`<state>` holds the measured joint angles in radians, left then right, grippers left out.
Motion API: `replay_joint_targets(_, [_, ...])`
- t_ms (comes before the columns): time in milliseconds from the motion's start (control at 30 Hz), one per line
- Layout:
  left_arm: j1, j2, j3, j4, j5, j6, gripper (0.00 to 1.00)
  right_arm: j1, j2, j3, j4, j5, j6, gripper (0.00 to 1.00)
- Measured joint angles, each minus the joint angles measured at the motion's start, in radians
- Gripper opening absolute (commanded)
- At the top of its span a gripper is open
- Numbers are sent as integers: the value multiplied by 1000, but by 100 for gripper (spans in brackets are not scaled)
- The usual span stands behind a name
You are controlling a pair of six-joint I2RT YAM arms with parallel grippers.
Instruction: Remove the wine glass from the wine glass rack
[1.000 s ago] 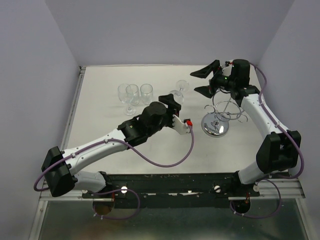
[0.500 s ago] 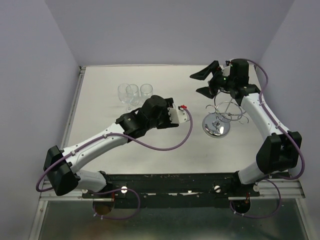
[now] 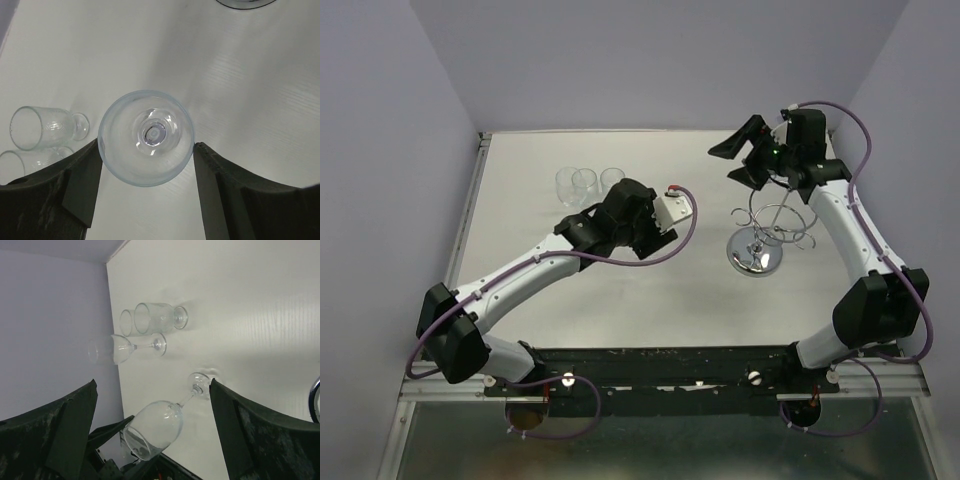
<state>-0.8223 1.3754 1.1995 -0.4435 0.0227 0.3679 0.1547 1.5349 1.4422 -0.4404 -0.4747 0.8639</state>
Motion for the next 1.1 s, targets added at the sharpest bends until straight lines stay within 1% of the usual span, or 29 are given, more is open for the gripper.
replay_joint_targets(200, [40, 10, 10, 0, 35, -105, 0, -3, -18, 51, -52, 57, -116, 100])
replay_joint_targets(400, [74, 8, 10, 1, 26, -195, 0, -3, -55, 62, -57, 93, -231, 100])
replay_joint_targets(567, [97, 2, 11, 3, -48, -261, 0, -3, -58, 61, -57, 123, -285, 100])
replay_joint_targets(833, [138, 1, 16, 55, -204, -324, 0, -3, -58, 60, -57, 170, -344, 100])
replay_joint_targets(1100, [208, 15, 30, 103, -272, -381, 0, -3, -58, 60, -55, 196, -389, 100])
